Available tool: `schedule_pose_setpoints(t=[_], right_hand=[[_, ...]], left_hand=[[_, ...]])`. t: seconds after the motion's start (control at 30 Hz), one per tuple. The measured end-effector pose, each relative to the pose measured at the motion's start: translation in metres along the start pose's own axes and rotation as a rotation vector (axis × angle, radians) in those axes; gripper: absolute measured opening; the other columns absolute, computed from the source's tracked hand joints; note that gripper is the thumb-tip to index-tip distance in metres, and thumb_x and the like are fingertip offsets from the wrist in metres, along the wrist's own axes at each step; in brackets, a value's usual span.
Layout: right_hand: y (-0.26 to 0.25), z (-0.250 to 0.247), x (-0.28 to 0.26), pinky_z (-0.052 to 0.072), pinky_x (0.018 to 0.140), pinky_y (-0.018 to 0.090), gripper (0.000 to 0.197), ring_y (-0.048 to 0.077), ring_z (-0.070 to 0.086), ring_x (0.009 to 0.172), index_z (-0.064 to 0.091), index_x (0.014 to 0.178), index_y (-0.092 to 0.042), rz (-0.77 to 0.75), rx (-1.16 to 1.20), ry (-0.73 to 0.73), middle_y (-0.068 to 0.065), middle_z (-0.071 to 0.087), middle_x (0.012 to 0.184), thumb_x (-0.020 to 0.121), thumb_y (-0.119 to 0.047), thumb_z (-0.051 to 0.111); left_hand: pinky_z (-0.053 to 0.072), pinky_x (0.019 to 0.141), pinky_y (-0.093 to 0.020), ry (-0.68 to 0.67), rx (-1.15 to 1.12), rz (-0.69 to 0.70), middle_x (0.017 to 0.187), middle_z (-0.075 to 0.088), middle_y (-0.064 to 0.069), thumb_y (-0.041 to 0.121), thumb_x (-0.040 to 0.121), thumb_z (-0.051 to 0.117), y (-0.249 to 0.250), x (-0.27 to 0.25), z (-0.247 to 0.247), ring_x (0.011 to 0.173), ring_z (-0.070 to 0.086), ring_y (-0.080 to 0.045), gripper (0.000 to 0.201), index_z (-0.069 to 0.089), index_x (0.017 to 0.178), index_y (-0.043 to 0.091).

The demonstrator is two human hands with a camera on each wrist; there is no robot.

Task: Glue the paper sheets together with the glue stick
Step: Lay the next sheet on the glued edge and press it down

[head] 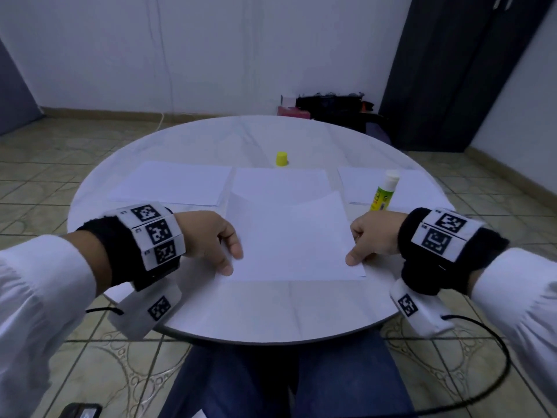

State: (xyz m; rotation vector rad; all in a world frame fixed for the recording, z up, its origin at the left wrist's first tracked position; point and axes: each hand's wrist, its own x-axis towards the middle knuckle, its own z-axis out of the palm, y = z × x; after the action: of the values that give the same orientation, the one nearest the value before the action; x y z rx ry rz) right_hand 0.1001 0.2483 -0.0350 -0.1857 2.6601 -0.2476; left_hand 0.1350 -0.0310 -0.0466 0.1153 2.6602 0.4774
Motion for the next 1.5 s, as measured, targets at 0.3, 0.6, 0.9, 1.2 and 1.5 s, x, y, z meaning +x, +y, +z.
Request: schedule_pose_setpoints(t=[0.3,0.6,0.9,1.2,1.5], right_hand=[[-0.001,0.001,-0.002,0.037,0.055,0.021,0.034,0.009,0.049,0.063,0.049,0.066,-0.016,-0.020,-0.046,0.002,-0.006,0.057,0.067,0.075,-0.029,0.078],[-0.005,0.002,-0.005,0.042,0.062,0.022,0.028,0.010,0.053,0.065,0.053,0.069,-0.015,-0.015,-0.029,0.011,-0.007,0.059,0.066,0.075,-0.026,0.079],[-0.012,0.006,-0.010,0.047,0.079,0.030,0.030,0.021,0.056,0.085,0.054,0.084,-0.010,0.017,-0.117,0.036,0.004,0.061,0.091,0.077,-0.029,0.076],[-0.012,0.005,-0.009,0.044,0.078,0.028,0.032,0.020,0.054,0.086,0.057,0.094,-0.008,0.021,-0.086,0.030,0.004,0.060,0.092,0.077,-0.027,0.077],[-0.010,0.006,-0.008,0.047,0.079,0.029,0.029,0.019,0.056,0.083,0.057,0.088,-0.009,0.018,-0.071,0.030,0.002,0.062,0.085,0.076,-0.026,0.077]], left_hand=[[0.038,0.063,-0.018,-0.010,0.008,-0.021,0.067,0.057,0.012,0.024,0.072,0.082,0.001,-0.001,-0.001,0.065,0.052,-0.004,0.023,0.065,0.083,0.034],[0.036,0.060,-0.016,-0.013,-0.002,-0.018,0.063,0.057,0.015,0.023,0.073,0.082,0.003,-0.002,0.000,0.063,0.052,0.000,0.023,0.064,0.083,0.033],[0.035,0.057,-0.015,0.003,-0.001,-0.015,0.056,0.055,0.017,0.023,0.072,0.082,0.002,-0.002,0.001,0.060,0.050,0.001,0.023,0.064,0.080,0.034],[0.034,0.056,-0.014,-0.003,0.016,-0.013,0.058,0.054,0.015,0.023,0.072,0.083,0.002,0.000,0.000,0.059,0.049,0.000,0.023,0.064,0.080,0.034],[0.035,0.058,-0.015,-0.007,0.031,-0.010,0.061,0.054,0.015,0.023,0.072,0.082,0.000,0.002,0.001,0.061,0.050,0.000,0.023,0.064,0.081,0.034]])
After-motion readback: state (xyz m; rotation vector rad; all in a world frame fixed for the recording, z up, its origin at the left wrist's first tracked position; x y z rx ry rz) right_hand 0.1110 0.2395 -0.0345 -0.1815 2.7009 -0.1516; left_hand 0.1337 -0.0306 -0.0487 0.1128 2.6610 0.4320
